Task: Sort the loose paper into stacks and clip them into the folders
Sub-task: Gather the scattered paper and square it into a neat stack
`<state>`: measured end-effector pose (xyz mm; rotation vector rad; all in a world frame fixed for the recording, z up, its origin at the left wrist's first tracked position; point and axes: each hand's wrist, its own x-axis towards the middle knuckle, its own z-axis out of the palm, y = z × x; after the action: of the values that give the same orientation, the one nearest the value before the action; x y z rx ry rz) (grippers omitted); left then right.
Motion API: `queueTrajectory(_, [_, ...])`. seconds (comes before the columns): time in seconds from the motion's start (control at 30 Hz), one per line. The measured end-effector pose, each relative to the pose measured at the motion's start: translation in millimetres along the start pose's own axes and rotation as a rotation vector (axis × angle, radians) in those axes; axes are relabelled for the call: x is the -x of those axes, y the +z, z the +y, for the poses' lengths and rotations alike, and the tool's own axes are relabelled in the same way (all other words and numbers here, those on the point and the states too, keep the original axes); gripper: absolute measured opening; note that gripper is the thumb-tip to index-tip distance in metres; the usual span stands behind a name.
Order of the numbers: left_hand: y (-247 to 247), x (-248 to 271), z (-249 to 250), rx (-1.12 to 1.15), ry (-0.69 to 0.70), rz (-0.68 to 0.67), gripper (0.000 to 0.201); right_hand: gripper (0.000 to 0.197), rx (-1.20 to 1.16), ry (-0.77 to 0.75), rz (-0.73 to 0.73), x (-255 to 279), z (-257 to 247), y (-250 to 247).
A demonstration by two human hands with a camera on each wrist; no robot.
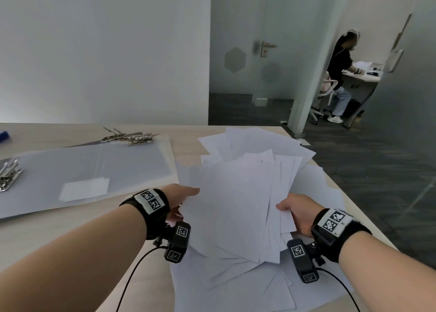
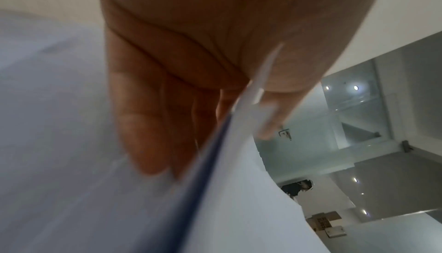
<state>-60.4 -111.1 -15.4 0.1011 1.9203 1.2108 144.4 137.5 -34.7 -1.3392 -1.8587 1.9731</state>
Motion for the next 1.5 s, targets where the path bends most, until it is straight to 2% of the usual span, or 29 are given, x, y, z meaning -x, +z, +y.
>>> queueTrajectory(0.07, [-2, -8, 2, 0.014, 0.045, 0.065, 0.039, 0.024, -0.012, 0.017, -0.037, -2, 0, 0])
queueTrajectory(0.13, [-3, -12, 4, 0.003, 0.044, 0.088, 0.041, 0.028, -0.019, 0.035, -0.047, -2, -1, -1])
queueTrajectory(0.23, [0, -13, 4, 0.004, 0.020, 0.014, 0.044, 0.026, 0.020, 0.072, -0.095, -3, -1, -2])
queueTrajectory(0.33, [5, -13, 2, 0.003, 0.009, -0.096, 0.047, 0.036, 0.025, 0.083, -0.143, -5, -1, -1])
queueTrajectory(0.4, [7, -16, 6, -0.012, 0.021, -0.096, 0.053, 0.035, 0.047, 0.007, -0.159, -9, -2, 1])
queueTrajectory(0.47, [8, -20, 10, 0.009, 0.023, 0.004, 0.059, 0.041, 0.119, -0.080, -0.138, -13, -1, 3])
queueTrajectory(0.53, [6, -25, 13, 0.058, 0.035, 0.061, 0.049, 0.048, 0.121, -0.096, -0.141, -17, 1, 1])
queueTrajectory(0.6, [2, -27, 13, 0.093, 0.022, 0.061, 0.034, 0.038, 0.072, -0.070, -0.156, -11, -2, -1])
queueTrajectory(0.67, [-3, -26, 12, 0.102, 0.002, 0.022, 0.029, 0.034, 0.053, -0.026, -0.186, -3, -3, -5])
queueTrajectory(0.8, [-4, -35, 8, 0.063, -0.002, 0.006, 0.055, 0.035, 0.031, 0.014, -0.238, 0, -5, -4])
queueTrajectory(0.83, [-2, -50, 5, 0.077, 0.017, 0.040, 0.065, 0.033, 0.035, 0.015, -0.235, 0, -6, -1])
queueTrajectory(0.93, [17, -40, 13, -0.077, 0.069, 0.066, 0.105, 0.029, 0.054, 0.014, -0.244, -1, -4, 11])
queueTrajectory(1.0, [25, -34, 14, -0.188, 0.081, 0.040, 0.094, 0.037, 0.095, 0.000, -0.252, -1, -4, 16])
queueTrajectory(1.1, [29, -15, 15, -0.134, 0.070, -0.028, 0.075, 0.033, 0.111, -0.064, -0.197, 0, -6, 16])
queueTrajectory(1.17, [20, -13, 13, -0.070, 0.160, 0.026, 0.040, 0.031, 0.069, -0.115, -0.142, 3, -10, 11])
queueTrajectory(1.23, [9, -7, 14, -0.047, 0.252, 0.158, 0.024, 0.032, -0.015, -0.174, -0.091, 5, -11, 4])
queueTrajectory(1.33, [-13, -5, 11, -0.122, 0.374, 0.405, 0.034, 0.031, -0.168, -0.239, -0.031, 12, -12, -6])
queueTrajectory(1.37, [-18, -6, 9, -0.119, 0.365, 0.401, 0.043, 0.031, -0.212, -0.257, -0.020, 15, -13, -7])
queueTrajectory(1.43, [-17, -1, 7, -0.095, 0.321, 0.311, 0.056, 0.030, -0.278, -0.285, -0.019, 20, -13, -9])
queueTrajectory(1.5, [-10, 3, 6, 0.053, 0.304, 0.187, 0.054, 0.028, -0.320, -0.299, -0.041, 26, -12, -8])
